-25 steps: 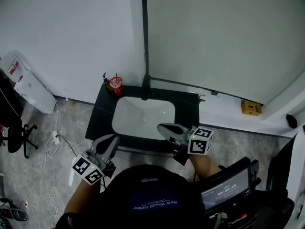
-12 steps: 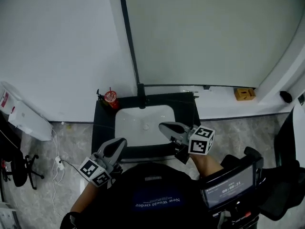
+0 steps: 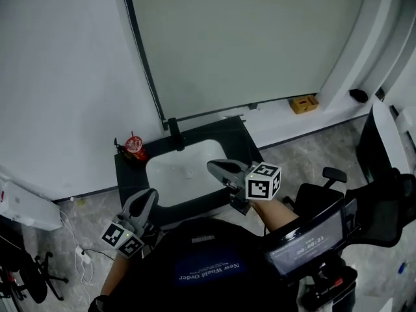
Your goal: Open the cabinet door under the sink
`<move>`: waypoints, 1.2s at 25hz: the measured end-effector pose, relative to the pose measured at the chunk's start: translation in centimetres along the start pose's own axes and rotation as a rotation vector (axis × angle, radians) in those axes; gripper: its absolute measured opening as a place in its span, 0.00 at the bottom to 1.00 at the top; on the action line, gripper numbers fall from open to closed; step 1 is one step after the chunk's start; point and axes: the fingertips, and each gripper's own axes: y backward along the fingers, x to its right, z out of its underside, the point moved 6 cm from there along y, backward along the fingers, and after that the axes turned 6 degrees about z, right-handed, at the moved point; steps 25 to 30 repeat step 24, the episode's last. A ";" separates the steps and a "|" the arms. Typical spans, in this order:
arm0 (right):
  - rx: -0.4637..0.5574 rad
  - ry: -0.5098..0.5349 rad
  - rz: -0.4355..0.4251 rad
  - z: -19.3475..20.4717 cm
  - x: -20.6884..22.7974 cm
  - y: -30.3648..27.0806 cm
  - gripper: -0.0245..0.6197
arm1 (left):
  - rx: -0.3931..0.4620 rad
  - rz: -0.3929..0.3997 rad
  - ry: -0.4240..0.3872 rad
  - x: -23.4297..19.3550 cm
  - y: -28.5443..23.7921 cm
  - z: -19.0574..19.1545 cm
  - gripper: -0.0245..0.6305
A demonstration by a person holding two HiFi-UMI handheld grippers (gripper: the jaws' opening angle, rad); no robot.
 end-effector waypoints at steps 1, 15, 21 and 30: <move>-0.008 0.016 0.004 -0.1 0.0 0.1 0.04 | 0.008 0.001 0.003 0.1 -0.2 0.1 0.04; -0.062 0.070 -0.027 -1.1 0.9 0.4 0.04 | 0.016 -0.029 0.026 0.8 -1.5 1.4 0.04; -0.060 0.066 -0.026 -1.0 1.3 0.8 0.04 | 0.016 -0.037 0.027 0.9 -1.5 1.4 0.04; -0.061 0.067 -0.020 -0.9 1.5 0.8 0.04 | 0.016 -0.035 0.027 0.7 -1.4 1.3 0.04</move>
